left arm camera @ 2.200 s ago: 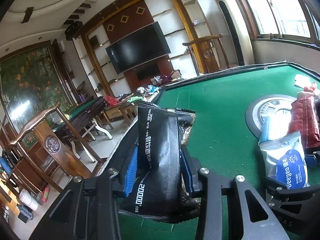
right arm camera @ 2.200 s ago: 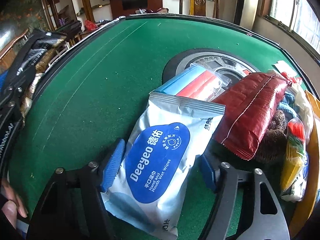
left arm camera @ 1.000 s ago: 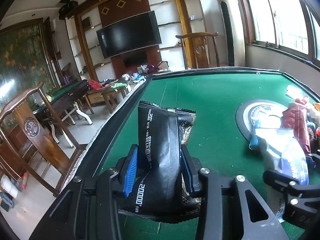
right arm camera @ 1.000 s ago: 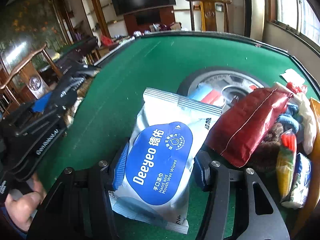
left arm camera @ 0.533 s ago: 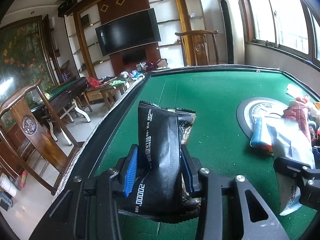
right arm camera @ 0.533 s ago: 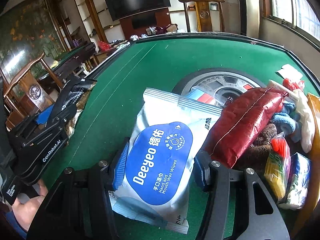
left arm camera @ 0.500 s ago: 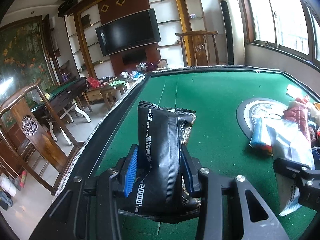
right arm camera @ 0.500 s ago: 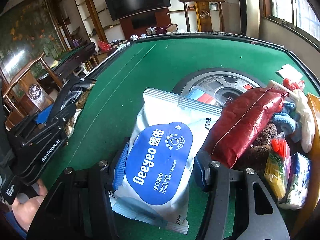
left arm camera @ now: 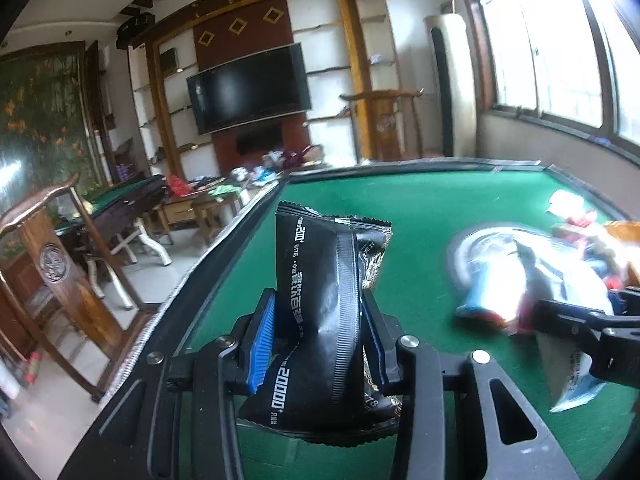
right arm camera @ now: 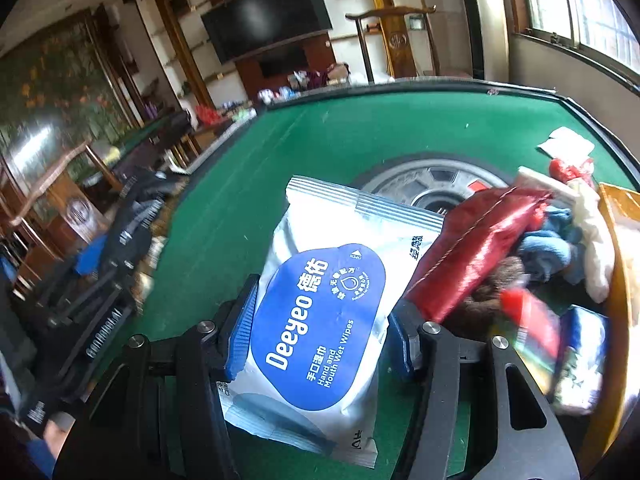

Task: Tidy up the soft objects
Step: 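Carry the black pouch and the Deeyeo wipe pack over the yellow tray with both grippers, then open both grippers to drop the pouch and wipe pack into the tray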

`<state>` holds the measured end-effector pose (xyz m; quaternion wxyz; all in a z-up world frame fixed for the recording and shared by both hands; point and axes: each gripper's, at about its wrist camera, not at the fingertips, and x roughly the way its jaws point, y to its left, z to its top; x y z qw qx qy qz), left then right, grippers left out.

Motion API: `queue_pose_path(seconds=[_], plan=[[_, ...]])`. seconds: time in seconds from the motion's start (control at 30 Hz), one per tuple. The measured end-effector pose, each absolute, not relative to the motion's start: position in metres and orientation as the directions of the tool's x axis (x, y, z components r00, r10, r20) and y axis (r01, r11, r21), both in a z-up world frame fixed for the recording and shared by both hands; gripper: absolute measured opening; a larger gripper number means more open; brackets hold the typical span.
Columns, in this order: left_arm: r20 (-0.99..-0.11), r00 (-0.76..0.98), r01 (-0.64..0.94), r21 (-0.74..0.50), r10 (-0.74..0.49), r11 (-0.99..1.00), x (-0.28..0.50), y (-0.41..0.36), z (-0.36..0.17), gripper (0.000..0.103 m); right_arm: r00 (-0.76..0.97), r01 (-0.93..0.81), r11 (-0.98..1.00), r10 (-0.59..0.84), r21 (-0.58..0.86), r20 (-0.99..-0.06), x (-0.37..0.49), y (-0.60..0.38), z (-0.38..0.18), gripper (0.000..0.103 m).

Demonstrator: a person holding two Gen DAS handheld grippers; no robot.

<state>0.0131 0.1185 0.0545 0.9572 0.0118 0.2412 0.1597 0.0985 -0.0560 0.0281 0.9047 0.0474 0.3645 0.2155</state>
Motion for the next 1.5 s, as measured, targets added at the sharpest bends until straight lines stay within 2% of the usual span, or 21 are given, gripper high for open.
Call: queue_pose_path(seconds=[0.13, 0.33, 0.5, 0.67, 0.73, 1.0, 1.2, 1.27, 1.37, 1.5], plan=[[-0.442, 0.861, -0.237, 0.092, 0.253, 0.967, 0.001, 0.090, 0.071, 0.040, 0.670, -0.355, 0.896, 0.444, 0.268, -0.595, 0.072, -0.087, 0.048, 0.056], [-0.483, 0.875, -0.046, 0.000, 0.040, 0.999, -0.001, 0.023, 0.091, 0.041, 0.720, -0.281, 0.914, 0.402, 0.291, -0.566, 0.048, -0.161, 0.065, 0.056], [-0.523, 0.839, 0.149, -0.038, -0.146, 0.988, 0.014, -0.056, 0.099, 0.041, 0.796, -0.149, 0.949, 0.281, 0.277, -0.536, 0.026, -0.243, 0.082, 0.056], [-0.604, 0.712, 0.307, -0.190, -0.358, 0.932, 0.038, -0.124, 0.088, 0.041, 0.802, 0.011, 0.973, 0.130, 0.232, -0.583, 0.015, -0.319, 0.083, 0.056], [-0.626, 0.670, 0.336, -0.225, -0.400, 0.915, 0.045, -0.144, 0.082, 0.041, 0.786, 0.056, 0.978, 0.079, 0.199, -0.613, 0.012, -0.340, 0.079, 0.056], [-0.710, 0.559, 0.358, -0.260, -0.428, 0.897, 0.069, -0.192, 0.053, 0.041, 0.706, 0.098, 0.987, 0.021, 0.127, -0.708, 0.015, -0.379, 0.054, 0.056], [-0.723, 0.561, 0.343, -0.240, -0.403, 0.908, 0.067, -0.200, 0.044, 0.041, 0.651, 0.106, 0.992, -0.015, 0.072, -0.759, 0.024, -0.381, 0.035, 0.056], [-0.725, 0.558, 0.349, -0.236, -0.404, 0.907, 0.066, -0.200, 0.043, 0.045, 0.639, 0.121, 0.991, -0.038, 0.051, -0.768, 0.026, -0.380, 0.033, 0.058], [-0.733, 0.537, 0.354, -0.252, -0.417, 0.901, 0.068, -0.203, 0.043, 0.055, 0.641, 0.126, 0.992, -0.058, 0.030, -0.765, 0.025, -0.381, 0.036, 0.069], [-0.726, 0.531, 0.358, -0.273, -0.436, 0.893, 0.063, -0.200, 0.046, 0.058, 0.683, 0.136, 0.989, -0.050, 0.060, -0.729, 0.016, -0.382, 0.047, 0.070]])
